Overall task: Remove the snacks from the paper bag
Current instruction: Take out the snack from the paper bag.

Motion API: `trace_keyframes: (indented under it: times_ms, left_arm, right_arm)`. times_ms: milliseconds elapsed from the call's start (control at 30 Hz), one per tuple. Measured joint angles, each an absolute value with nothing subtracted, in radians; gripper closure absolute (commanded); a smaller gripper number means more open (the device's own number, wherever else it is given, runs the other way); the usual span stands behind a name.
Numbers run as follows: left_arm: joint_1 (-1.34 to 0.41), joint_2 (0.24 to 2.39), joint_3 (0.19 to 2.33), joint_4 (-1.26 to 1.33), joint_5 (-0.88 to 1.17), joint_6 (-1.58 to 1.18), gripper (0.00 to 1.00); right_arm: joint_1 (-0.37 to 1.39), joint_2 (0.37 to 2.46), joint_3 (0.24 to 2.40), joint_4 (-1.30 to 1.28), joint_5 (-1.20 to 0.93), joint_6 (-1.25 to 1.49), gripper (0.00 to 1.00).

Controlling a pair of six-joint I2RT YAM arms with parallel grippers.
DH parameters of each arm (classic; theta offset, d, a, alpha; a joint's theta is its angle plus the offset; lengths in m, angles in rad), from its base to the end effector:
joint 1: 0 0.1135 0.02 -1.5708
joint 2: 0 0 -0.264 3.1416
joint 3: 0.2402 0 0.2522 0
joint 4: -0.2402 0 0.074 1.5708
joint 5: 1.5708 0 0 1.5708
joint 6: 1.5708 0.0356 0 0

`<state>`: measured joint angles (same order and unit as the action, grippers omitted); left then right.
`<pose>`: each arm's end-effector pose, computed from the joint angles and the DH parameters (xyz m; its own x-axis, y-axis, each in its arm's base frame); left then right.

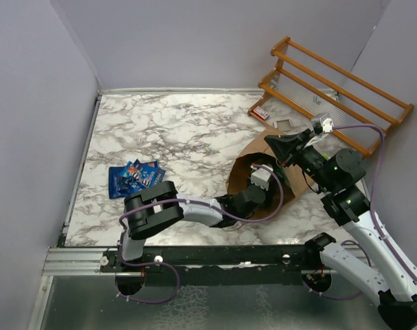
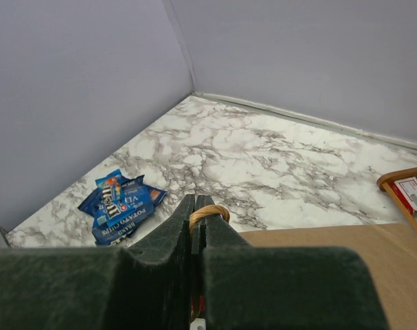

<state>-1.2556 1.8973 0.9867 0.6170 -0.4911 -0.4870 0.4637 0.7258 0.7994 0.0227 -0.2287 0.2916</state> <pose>0.1409 -0.3781 0.1764 -0.4061 -0.0856 -0.9098 0.5753 0.7496 -0.3273 0.1490 0.0835 0.3770 -0.1009 0.2626 -0.9596 -0.6353 0.7253 0.2653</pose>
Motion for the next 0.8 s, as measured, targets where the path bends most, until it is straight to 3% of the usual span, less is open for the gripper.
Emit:
trace_keyframes:
  times_ms: [100,233,433,633,733,800]
  left_arm:
    - [-1.244,1.927,1.040,0.581,-0.494,-0.485,0.52]
    - [-1.232,1.972,1.102,0.547,-0.519,-0.456,0.30]
    - [-1.230,2.041,1.180,0.496,-0.617,-0.404,0.17]
    - [-1.216,2.095,1.203,0.482,-0.669,-0.352,0.29]
    - [-1.209,2.123,1.207,0.488,-0.661,-0.321,0.40]
    - [-1.205,2.145,1.225,0.497,-0.653,-0.297,0.54]
  right_arm:
    - [0.464,0.726,0.799,0.023,-0.229,0.292,0.98]
    - [0.464,0.725,0.799,0.023,-0.229,0.292,0.98]
    - [0.464,0.726,0.799,0.023,-0.229,0.292,0.98]
    - [0.464,0.726,0.799,0.023,-0.229,0.295,0.98]
    - [0.464,0.726,0.799,0.023,-0.229,0.295,0.98]
    - [0.464,0.726,0.799,0.022,-0.230,0.296,0.98]
